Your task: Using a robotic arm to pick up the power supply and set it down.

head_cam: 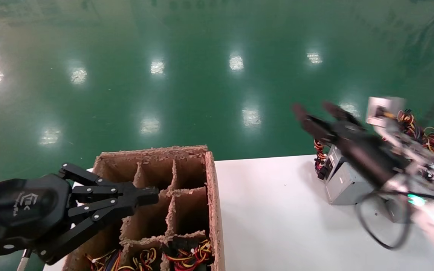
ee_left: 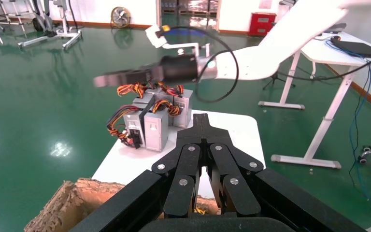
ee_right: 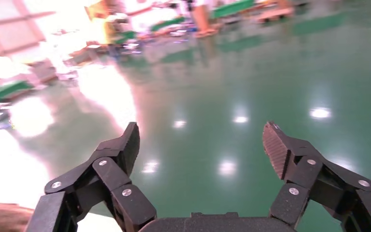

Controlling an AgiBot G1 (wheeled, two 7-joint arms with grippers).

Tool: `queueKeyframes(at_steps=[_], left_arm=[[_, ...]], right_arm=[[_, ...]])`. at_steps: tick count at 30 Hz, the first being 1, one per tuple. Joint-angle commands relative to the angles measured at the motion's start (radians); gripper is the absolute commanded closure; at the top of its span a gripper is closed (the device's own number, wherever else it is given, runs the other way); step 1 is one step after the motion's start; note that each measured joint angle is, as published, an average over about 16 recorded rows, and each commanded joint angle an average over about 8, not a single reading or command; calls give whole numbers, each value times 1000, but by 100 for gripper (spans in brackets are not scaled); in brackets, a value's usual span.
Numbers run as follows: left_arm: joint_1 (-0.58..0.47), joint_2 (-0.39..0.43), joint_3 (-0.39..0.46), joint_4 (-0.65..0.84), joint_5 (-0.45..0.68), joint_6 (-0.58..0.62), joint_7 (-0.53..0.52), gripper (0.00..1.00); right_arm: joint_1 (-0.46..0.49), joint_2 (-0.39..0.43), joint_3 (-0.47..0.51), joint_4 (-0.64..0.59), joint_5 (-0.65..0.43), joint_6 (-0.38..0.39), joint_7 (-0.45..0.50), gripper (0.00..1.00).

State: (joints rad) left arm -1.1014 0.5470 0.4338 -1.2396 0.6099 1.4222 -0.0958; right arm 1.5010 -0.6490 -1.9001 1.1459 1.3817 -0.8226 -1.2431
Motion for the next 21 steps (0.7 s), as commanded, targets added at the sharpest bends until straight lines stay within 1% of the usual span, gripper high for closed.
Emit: queueKeyframes(at_steps=[1,5,9,15,21], left_arm=[[0,0,0,0,0,0,0,100],[0,0,0,0,0,0,0,100],[0,0,0,0,0,0,0,100],[0,0,0,0,0,0,0,100],[0,0,0,0,0,0,0,100]], right_arm=[[15,-59,-5,-33,-39,4,40,0],[37,-136,-36,-65,-134,-24,129,0],[63,-191,-82,-74,-252,-74,215,0],[106,-231,-155,-68,-418,-153,329,0],[128,-258,-196,-67,-515,-198,403,0]])
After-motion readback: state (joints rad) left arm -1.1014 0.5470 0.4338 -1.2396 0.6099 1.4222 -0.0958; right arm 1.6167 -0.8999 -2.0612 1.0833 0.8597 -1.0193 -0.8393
